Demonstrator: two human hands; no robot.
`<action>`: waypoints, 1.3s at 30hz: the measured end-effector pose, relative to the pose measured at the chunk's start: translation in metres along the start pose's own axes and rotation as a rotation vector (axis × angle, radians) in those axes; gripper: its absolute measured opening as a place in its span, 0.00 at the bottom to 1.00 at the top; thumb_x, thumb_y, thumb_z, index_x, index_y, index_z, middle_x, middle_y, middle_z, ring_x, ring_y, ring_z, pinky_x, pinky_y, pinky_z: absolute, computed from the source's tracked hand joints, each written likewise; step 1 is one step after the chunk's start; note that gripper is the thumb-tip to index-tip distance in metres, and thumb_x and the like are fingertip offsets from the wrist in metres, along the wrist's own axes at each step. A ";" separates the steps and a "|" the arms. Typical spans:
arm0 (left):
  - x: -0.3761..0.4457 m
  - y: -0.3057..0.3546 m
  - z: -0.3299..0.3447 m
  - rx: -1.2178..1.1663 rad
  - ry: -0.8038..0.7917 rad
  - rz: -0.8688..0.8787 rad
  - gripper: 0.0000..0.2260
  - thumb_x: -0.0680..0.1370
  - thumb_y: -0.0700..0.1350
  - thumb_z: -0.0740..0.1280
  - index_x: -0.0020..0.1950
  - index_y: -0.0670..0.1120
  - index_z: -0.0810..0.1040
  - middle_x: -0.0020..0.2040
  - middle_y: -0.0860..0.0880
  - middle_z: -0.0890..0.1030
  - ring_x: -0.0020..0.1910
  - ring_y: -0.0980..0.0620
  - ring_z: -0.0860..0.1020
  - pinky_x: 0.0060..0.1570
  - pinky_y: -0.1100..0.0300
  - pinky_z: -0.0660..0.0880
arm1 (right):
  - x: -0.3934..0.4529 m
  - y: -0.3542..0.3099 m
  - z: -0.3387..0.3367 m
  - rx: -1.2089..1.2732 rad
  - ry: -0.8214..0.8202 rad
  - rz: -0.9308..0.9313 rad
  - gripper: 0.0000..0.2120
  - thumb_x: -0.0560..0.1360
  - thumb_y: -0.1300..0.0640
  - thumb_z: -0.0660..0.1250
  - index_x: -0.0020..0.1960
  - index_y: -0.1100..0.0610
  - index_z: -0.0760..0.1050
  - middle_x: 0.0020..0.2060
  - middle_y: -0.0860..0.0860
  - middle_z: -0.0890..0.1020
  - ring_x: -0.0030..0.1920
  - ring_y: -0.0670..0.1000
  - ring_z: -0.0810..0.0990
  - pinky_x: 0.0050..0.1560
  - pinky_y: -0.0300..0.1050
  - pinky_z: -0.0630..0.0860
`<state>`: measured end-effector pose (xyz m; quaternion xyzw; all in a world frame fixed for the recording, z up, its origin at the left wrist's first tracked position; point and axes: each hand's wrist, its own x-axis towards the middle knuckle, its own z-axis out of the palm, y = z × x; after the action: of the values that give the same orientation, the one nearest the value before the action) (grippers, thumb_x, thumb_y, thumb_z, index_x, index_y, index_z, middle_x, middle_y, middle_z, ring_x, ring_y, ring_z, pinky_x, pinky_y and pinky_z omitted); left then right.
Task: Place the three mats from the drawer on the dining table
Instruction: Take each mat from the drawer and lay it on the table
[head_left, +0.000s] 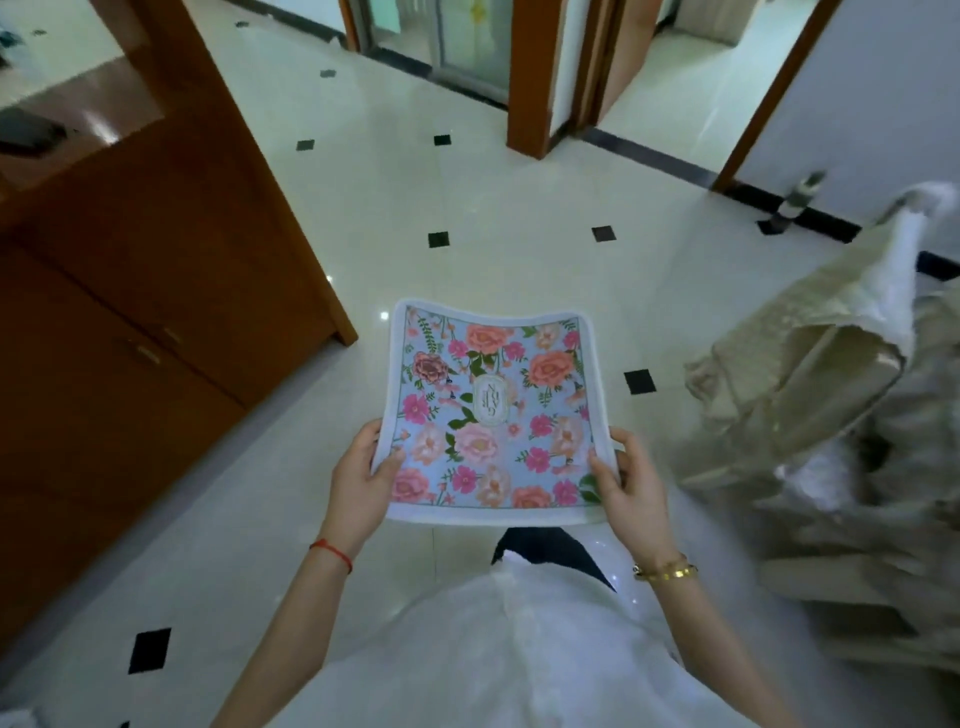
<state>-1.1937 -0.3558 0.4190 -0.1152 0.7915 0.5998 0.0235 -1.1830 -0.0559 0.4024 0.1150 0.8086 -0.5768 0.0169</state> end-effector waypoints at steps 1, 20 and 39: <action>0.022 0.006 0.007 0.002 -0.037 0.002 0.14 0.78 0.36 0.65 0.62 0.47 0.73 0.57 0.49 0.80 0.56 0.50 0.80 0.58 0.49 0.77 | 0.013 -0.002 -0.001 0.006 0.033 0.019 0.13 0.79 0.56 0.63 0.62 0.52 0.68 0.45 0.55 0.83 0.42 0.50 0.85 0.41 0.48 0.83; 0.449 0.180 0.263 0.059 -0.373 0.102 0.14 0.79 0.40 0.64 0.58 0.59 0.73 0.54 0.54 0.81 0.53 0.53 0.81 0.55 0.51 0.78 | 0.410 -0.038 -0.145 -0.016 0.407 0.080 0.12 0.79 0.58 0.63 0.61 0.52 0.68 0.48 0.48 0.82 0.44 0.43 0.83 0.42 0.44 0.81; 0.815 0.347 0.590 0.160 -0.749 0.270 0.12 0.79 0.40 0.64 0.57 0.56 0.75 0.53 0.52 0.82 0.50 0.52 0.82 0.50 0.53 0.80 | 0.766 -0.030 -0.323 0.111 0.770 0.202 0.12 0.80 0.58 0.62 0.63 0.54 0.67 0.47 0.48 0.82 0.43 0.45 0.84 0.39 0.40 0.82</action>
<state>-2.1186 0.1705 0.4390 0.2183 0.7803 0.5346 0.2402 -1.9009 0.3652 0.4156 0.4025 0.7080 -0.5297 -0.2371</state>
